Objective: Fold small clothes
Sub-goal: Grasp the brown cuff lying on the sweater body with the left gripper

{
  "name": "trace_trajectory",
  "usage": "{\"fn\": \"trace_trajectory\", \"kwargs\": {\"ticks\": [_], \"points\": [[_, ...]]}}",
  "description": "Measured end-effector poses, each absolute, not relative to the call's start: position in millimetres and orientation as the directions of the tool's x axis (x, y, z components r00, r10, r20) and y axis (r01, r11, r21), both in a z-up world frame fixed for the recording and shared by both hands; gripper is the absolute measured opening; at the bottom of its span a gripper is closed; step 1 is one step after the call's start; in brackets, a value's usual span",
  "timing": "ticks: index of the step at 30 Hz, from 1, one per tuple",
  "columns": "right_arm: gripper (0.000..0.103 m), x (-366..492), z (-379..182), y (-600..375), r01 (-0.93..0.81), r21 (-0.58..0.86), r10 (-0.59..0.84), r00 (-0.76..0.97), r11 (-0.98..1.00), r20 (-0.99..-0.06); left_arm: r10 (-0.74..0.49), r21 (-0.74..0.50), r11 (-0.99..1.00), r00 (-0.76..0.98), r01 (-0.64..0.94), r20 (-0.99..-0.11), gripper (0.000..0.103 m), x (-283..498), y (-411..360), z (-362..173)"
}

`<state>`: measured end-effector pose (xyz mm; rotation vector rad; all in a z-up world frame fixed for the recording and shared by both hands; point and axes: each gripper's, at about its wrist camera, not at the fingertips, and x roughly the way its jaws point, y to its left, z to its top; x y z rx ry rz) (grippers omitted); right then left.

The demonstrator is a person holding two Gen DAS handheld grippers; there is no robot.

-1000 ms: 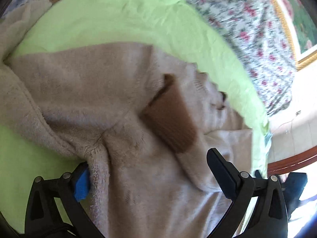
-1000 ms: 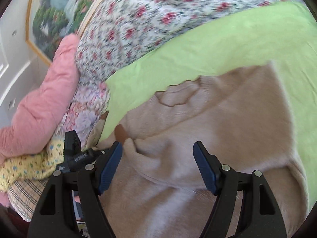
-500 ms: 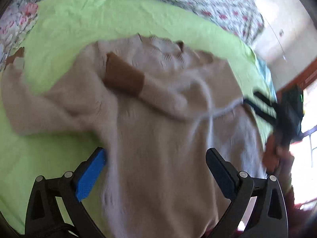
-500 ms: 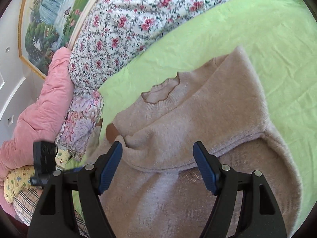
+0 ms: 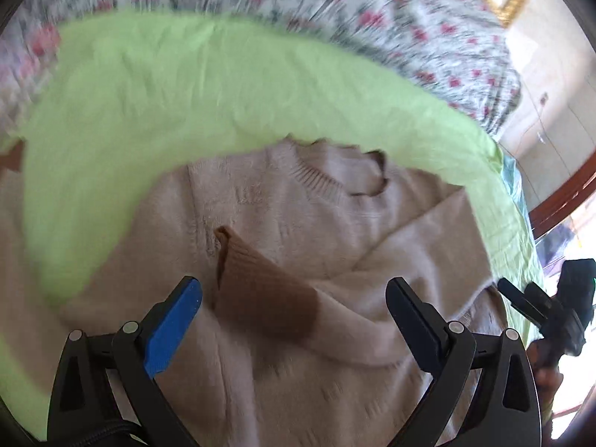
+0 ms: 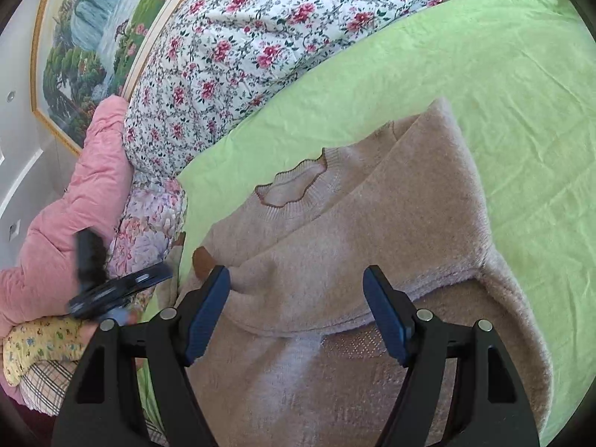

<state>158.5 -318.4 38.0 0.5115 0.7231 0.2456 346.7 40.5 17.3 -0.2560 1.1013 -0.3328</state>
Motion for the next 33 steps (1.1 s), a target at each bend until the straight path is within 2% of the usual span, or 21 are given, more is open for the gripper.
{"fn": "trace_trajectory", "kwargs": {"ticks": [1, 3, 4, 5, 7, 9, 13, 16, 25, 30, 31, 32, 33], "points": [[0.074, 158, 39, -320, -0.039, 0.52, 0.38, 0.73, 0.853, -0.569, -0.418, -0.393, 0.908, 0.39, 0.146, -0.821, 0.098, 350, 41, 9], [0.074, 159, 41, -324, -0.033, 0.505, 0.366, 0.731, 0.862, -0.576, -0.455, -0.425, 0.89, 0.367, 0.164, -0.811, 0.086, 351, 42, -2], [0.074, 159, 41, -326, -0.029, 0.502, 0.361, 0.731, 0.864, -0.579, -0.461, -0.423, 0.887, 0.378, 0.185, -0.803, 0.068, 346, 43, -4], [0.075, 161, 40, -328, -0.019, 0.507, 0.357, 0.731, 0.862, -0.581, -0.463, -0.415, 0.886, 0.387, 0.206, -0.797, 0.039, 341, 43, -6], [0.074, 164, 39, -332, -0.007, 0.502, 0.344, 0.737, 0.865, -0.582, -0.453, -0.389, 0.891, 0.405, 0.233, -0.794, 0.003, 330, 45, -10], [0.074, 171, 39, -337, 0.006, 0.484, 0.318, 0.746, 0.875, -0.585, -0.416, -0.343, 0.909, 0.453, 0.239, -0.788, 0.002, 314, 49, -6], [0.074, 191, 43, -353, 0.063, 0.42, 0.225, 0.768, 0.905, -0.6, -0.399, -0.301, 0.917, 0.565, 0.264, -0.722, 0.0, 282, 64, 12], [0.074, 205, 43, -364, 0.121, 0.369, 0.148, 0.77, 0.921, -0.621, -0.34, -0.258, 0.94, 0.566, 0.222, -0.751, 0.0, 279, 71, 2], [0.074, 223, 31, -377, 0.165, 0.284, 0.074, 0.735, 0.944, -0.674, -0.321, -0.27, 0.947, 0.572, 0.175, -0.755, 0.0, 255, 86, -6], [0.074, 245, 9, -378, 0.181, 0.212, 0.039, 0.667, 0.96, -0.744, -0.332, -0.289, 0.942, 0.58, 0.169, -0.744, 0.0, 249, 88, -1], [0.071, 250, 3, -377, 0.186, 0.187, 0.025, 0.642, 0.964, -0.767, -0.333, -0.289, 0.942, 0.577, 0.169, -0.746, 0.0, 250, 86, -1], [0.036, 253, 0, -375, 0.191, 0.154, -0.001, 0.629, 0.969, -0.778, -0.335, -0.289, 0.942, 0.573, 0.172, -0.748, 0.0, 251, 84, -1], [0.014, 255, 1, -376, 0.185, 0.152, 0.002, 0.63, 0.971, -0.777, -0.337, -0.291, 0.941, 0.571, 0.174, -0.748, 0.0, 253, 82, 1]]}}
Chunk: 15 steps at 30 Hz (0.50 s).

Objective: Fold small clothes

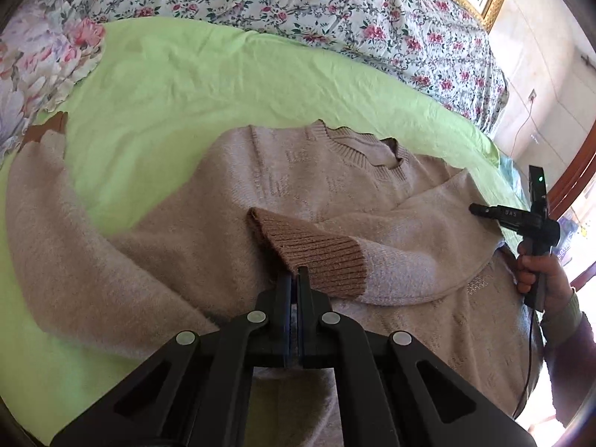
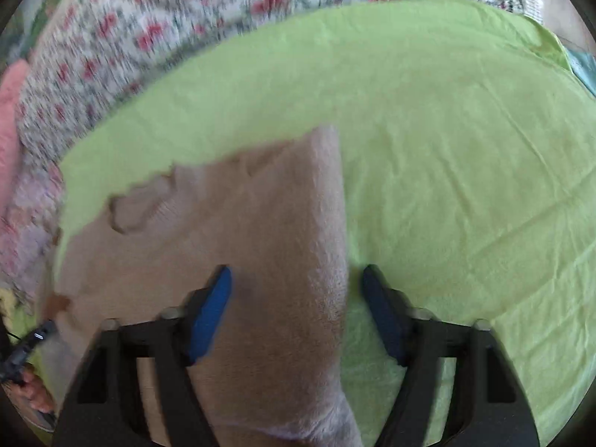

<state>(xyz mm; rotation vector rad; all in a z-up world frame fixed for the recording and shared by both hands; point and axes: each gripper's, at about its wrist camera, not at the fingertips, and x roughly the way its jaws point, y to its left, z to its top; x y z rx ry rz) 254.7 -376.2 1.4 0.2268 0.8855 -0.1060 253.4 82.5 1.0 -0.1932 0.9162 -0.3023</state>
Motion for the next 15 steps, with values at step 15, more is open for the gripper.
{"fn": "trace_trajectory", "kwargs": {"ticks": [15], "points": [[0.029, 237, 8, -405, 0.293, 0.197, -0.059, 0.68, 0.936, -0.731, -0.382, -0.317, 0.924, 0.527, 0.213, -0.759, 0.003, 246, 72, 1]]}}
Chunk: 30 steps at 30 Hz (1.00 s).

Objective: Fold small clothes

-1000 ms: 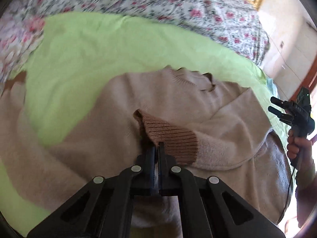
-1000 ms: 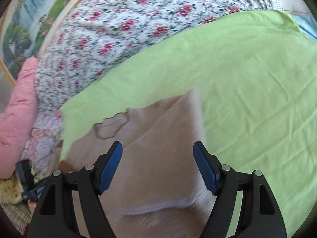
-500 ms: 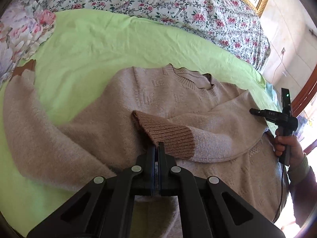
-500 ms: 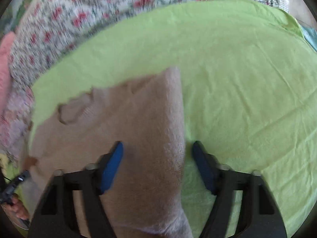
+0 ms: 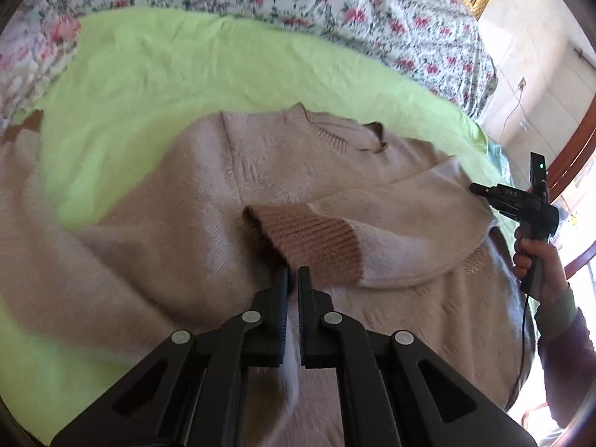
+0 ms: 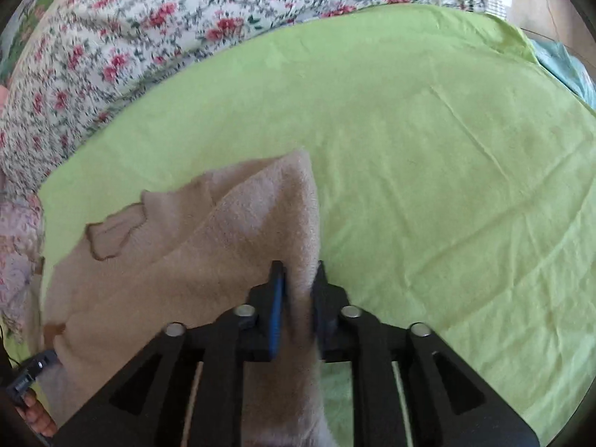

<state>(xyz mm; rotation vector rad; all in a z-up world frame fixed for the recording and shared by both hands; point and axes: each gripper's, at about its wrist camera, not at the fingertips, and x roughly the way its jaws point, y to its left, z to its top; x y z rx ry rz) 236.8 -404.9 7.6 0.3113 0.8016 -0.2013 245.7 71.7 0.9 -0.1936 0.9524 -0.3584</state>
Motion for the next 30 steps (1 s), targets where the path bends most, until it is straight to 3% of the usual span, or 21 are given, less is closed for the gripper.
{"fn": "trace_trajectory", "kwargs": {"ticks": [2, 3, 11, 21, 25, 30], "points": [[0.055, 222, 18, -393, 0.257, 0.233, -0.02, 0.71, 0.938, -0.704, -0.392, -0.341, 0.919, 0.535, 0.197, -0.749, 0.013, 237, 79, 9], [0.059, 214, 25, -384, 0.238, 0.235, -0.011, 0.724, 0.942, -0.69, -0.389, -0.347, 0.92, 0.545, 0.184, -0.743, 0.014, 231, 84, 13], [0.06, 160, 49, -299, 0.026, 0.291, 0.183, 0.725, 0.956, -0.664, -0.265, -0.329, 0.944, 0.619, 0.011, -0.74, 0.054, 200, 141, 33], [0.06, 139, 27, -246, -0.043, 0.368, 0.307, 0.648, 0.929, -0.697, -0.16, -0.36, 0.912, 0.639, -0.196, -0.752, 0.074, 219, 220, 40], [0.06, 137, 23, -237, -0.061, 0.383, 0.334, 0.625, 0.922, -0.705, -0.055, -0.257, 0.935, 0.616, -0.244, -0.786, 0.078, 264, 230, 48], [0.06, 136, 20, -230, -0.069, 0.405, 0.36, 0.608, 0.912, -0.707, 0.148, -0.008, 0.961, 0.537, -0.278, -0.831, 0.081, 334, 229, 41]]}}
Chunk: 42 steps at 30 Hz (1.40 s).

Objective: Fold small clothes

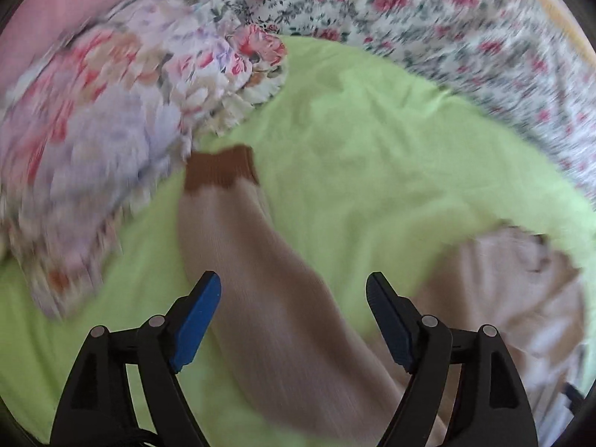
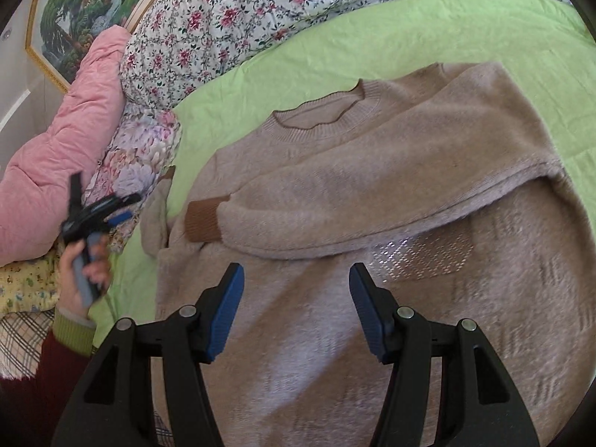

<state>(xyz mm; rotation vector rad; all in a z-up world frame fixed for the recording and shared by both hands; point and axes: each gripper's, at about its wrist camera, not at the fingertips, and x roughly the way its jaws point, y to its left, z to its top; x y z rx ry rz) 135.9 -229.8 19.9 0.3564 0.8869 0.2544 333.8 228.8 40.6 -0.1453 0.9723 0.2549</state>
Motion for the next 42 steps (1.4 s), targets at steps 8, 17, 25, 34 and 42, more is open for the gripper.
{"fn": "trace_trajectory", "kwargs": {"ticks": [8, 17, 25, 34, 42], "points": [[0.06, 138, 13, -236, -0.055, 0.408, 0.359, 0.592, 0.911, -0.721, 0.279, 0.136, 0.921, 0.372, -0.366, -0.885, 0.069, 399, 266, -20], [0.06, 135, 11, -244, -0.033, 0.433, 0.361, 0.61, 0.901, -0.705, 0.123, -0.081, 0.948, 0.589, -0.308, -0.798, 0.005, 355, 252, 36], [0.06, 120, 20, -256, -0.023, 0.459, 0.363, 0.647, 0.888, -0.67, -0.158, -0.211, 0.977, 0.781, 0.034, -0.604, 0.005, 303, 124, 127], [0.06, 91, 27, -297, 0.05, 0.48, 0.311, 0.702, 0.876, -0.641, -0.384, -0.237, 0.923, 0.738, 0.301, -0.555, 0.006, 284, -29, 125], [0.06, 77, 34, -331, 0.121, 0.492, 0.253, 0.739, 0.862, -0.625, -0.376, -0.16, 0.916, 0.65, 0.367, -0.661, 0.006, 302, -123, 45]]}}
